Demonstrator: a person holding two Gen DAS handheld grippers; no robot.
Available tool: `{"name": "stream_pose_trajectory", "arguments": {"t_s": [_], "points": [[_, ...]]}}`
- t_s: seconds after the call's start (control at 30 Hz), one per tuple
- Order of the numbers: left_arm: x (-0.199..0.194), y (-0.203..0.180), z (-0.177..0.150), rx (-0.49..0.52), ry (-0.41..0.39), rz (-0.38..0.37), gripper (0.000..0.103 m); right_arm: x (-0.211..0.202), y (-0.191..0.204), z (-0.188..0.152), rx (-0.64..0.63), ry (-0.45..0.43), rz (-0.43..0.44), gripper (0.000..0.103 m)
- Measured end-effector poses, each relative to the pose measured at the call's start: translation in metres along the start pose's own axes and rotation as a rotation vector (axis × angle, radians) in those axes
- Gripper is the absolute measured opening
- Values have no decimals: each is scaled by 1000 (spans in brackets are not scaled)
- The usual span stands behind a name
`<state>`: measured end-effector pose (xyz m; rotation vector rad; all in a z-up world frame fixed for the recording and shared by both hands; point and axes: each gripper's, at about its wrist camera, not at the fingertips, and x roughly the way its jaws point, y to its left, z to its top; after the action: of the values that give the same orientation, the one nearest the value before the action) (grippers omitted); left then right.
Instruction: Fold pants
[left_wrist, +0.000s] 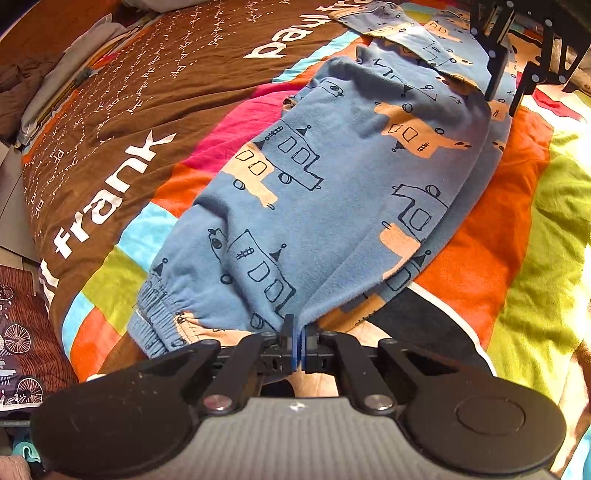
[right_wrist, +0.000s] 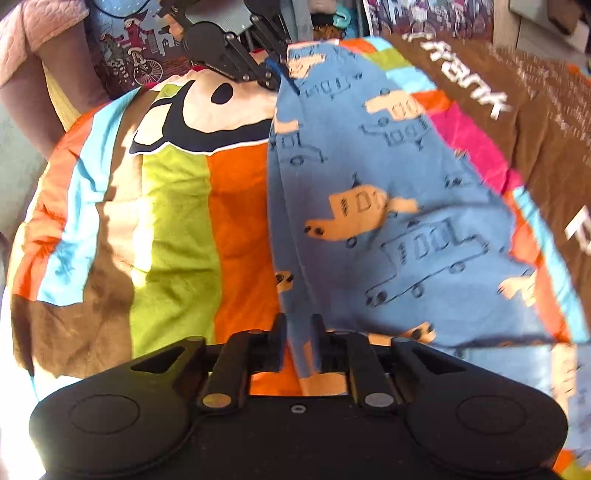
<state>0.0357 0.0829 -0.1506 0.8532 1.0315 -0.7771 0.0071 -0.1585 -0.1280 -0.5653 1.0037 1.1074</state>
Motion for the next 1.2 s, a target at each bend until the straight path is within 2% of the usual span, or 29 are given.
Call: {"name": "stream_pose_trajectory", "arguments": {"t_s": [0.23, 0.3, 0.4, 0.43, 0.47, 0.5, 0.6, 0.7, 0.83, 0.9, 0.93, 1.0, 1.03, 1.1, 1.2], "points": [[1, 0, 0, 10, 2, 1, 1, 12, 1, 1, -189, 39, -72, 21], [1, 0, 0, 12, 2, 0, 1, 20, 3, 0, -261, 74, -90, 21], [1, 0, 0, 18, 2, -3, 1, 26, 5, -4, -342, 117, -76, 21], [1, 0, 0, 20, 2, -3, 1, 26, 5, -4, -358, 120, -73, 19], [2, 0, 0, 21, 2, -4, 1, 26, 4, -5, -358, 117, -71, 6], [2, 1, 0, 22, 2, -4, 1, 25, 3, -4, -347, 118, -71, 1], [-5, 1, -1, 22, -9, -21, 1, 17, -4, 0, -271, 101, -42, 0], [-14, 0, -6, 29, -12, -50, 1, 2, 2, 0, -251, 89, -25, 0], [-4, -4, -11, 23, 11, -32, 1, 4, 10, -6, -238, 97, -28, 1], [5, -10, -11, 49, 20, -11, 2, 18, 7, -9, -195, 115, -32, 4], [6, -15, -10, 82, 19, 6, 2, 27, 4, -12, -185, 136, -22, 12], [3, -23, -10, 145, 19, 32, 4, 31, 5, -14, -182, 135, -25, 14], [-1, -24, -12, 159, 18, 26, 10, 29, 3, -12, -161, 131, -19, 16], [-8, -24, -16, 153, 22, 2, 14, 18, -5, -7, -70, 96, 21, 27], [-19, -21, -21, 108, 35, -39, 15, 9, -14, -2, 16, 63, 42, 30]]}}
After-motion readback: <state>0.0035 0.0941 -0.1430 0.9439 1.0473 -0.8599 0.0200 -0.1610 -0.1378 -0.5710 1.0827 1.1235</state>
